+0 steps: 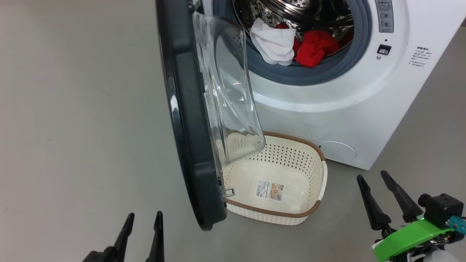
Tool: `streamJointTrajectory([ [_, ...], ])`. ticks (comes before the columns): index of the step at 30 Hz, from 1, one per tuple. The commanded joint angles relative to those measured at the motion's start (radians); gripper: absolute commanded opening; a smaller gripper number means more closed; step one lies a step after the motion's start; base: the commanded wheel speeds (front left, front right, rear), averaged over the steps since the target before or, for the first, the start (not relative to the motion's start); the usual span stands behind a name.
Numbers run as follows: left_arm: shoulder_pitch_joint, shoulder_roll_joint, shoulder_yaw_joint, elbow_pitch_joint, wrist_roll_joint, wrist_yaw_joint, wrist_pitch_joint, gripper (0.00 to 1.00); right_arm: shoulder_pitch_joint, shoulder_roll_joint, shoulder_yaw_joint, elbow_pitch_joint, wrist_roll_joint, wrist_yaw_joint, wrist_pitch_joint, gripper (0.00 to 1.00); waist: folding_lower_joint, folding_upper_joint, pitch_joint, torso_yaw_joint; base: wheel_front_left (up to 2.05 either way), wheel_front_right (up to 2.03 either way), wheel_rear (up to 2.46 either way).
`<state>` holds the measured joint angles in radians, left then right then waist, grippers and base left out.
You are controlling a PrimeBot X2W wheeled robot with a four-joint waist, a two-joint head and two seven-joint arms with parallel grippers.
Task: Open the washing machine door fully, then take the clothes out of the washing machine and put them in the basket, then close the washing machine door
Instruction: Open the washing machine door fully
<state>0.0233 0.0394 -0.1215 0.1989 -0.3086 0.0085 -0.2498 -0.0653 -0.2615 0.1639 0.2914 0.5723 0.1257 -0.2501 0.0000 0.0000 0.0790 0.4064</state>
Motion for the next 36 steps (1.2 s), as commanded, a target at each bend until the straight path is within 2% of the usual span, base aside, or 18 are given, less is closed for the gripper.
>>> streamJointTrajectory([
  [1, -0.017, 0.011, 0.036, -0.026, 0.01, -0.004, -0.012, 1.0, 0.005, -0.005, 0.004, -0.029, -0.02, 0.005, -0.011, 1.0, 0.0, 0.0, 0.001, 0.0, 0.0, 0.0, 0.0],
  [8, -0.018, 0.011, 0.035, -0.03, 0.012, -0.007, -0.012, 1.0, 0.06, 0.045, -0.065, -0.053, -0.109, 0.005, -0.012, 1.0, 0.0, 0.0, -0.003, 0.005, 0.0, 0.0, 0.0],
  [19, -0.01, 0.011, 0.036, -0.032, 0.021, -0.006, -0.012, 1.0, 0.082, 0.07, -0.086, -0.059, -0.129, 0.005, -0.012, 1.0, 0.0, 0.0, -0.014, 0.003, 0.0, 0.0, 0.0],
  [20, -0.012, 0.011, 0.035, -0.034, 0.017, -0.006, -0.012, 0.96, 0.082, 0.071, -0.086, -0.061, -0.13, 0.005, -0.012, 1.0, 0.0, 0.0, -0.015, 0.003, 0.0, 0.0, 0.0],
  [21, -0.013, 0.011, 0.037, -0.038, 0.006, -0.006, -0.012, 0.42, 0.082, 0.072, -0.086, -0.061, -0.131, 0.005, -0.012, 1.0, 0.0, 0.0, -0.015, 0.003, 0.0, 0.0, 0.0],
  [22, -0.016, 0.011, 0.04, -0.044, -0.004, -0.007, -0.012, 0.0, 0.083, 0.073, -0.087, -0.062, -0.131, 0.005, -0.012, 1.0, 0.0, 0.0, -0.016, 0.004, 0.0, 0.0, 0.0],
  [30, -0.064, 0.011, 0.086, -0.203, -0.028, -0.012, -0.012, 0.0, 0.084, 0.076, -0.088, -0.068, -0.135, 0.005, -0.012, 1.0, 0.0, 0.0, -0.019, 0.005, 0.0, 0.0, 0.0],
  [36, -0.105, 0.011, 0.029, -0.409, -0.033, -0.004, -0.012, 0.0, 0.078, 0.074, -0.083, -0.071, -0.135, 0.005, -0.012, 1.0, 0.0, 0.0, -0.014, 0.001, 0.0, 0.0, 0.0],
])
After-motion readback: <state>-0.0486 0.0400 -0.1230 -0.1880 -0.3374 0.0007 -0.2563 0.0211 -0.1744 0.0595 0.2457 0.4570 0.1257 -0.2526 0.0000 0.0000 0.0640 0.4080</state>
